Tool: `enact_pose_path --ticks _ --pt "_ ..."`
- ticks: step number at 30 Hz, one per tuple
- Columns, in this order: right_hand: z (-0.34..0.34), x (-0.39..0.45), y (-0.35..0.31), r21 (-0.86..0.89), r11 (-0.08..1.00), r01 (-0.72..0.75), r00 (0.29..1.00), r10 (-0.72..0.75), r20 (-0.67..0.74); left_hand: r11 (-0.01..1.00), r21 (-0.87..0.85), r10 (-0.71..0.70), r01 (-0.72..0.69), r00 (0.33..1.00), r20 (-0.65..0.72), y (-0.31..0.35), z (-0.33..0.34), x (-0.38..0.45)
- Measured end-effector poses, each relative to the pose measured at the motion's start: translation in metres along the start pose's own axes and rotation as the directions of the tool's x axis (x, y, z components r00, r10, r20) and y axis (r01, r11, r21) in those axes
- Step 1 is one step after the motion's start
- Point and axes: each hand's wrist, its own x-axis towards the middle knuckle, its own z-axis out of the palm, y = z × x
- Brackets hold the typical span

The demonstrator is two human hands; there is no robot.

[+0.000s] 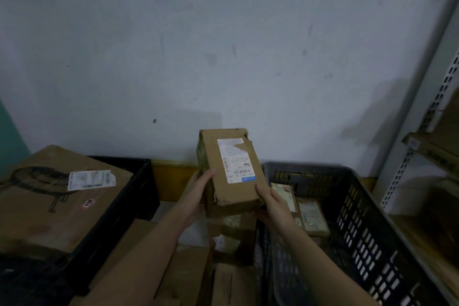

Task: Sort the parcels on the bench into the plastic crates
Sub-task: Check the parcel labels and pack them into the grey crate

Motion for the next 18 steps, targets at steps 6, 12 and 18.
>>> enact_pose_path --ticks 6,12,18 --pt "-0.023 0.003 -0.005 0.032 0.999 0.031 0.987 -0.025 -0.156 0.998 0.046 0.043 -0.050 0.988 0.147 0.003 0.024 0.011" --pt "-0.070 -0.005 -0.004 0.040 0.998 0.041 0.947 -0.026 -0.321 0.952 0.303 -0.016 -0.043 0.982 0.190 -0.034 0.053 0.019" --pt "-0.120 -0.015 -0.009 0.071 0.997 0.013 0.913 0.017 -0.408 0.851 0.521 -0.061 -0.065 0.973 0.221 -0.054 0.094 0.015"
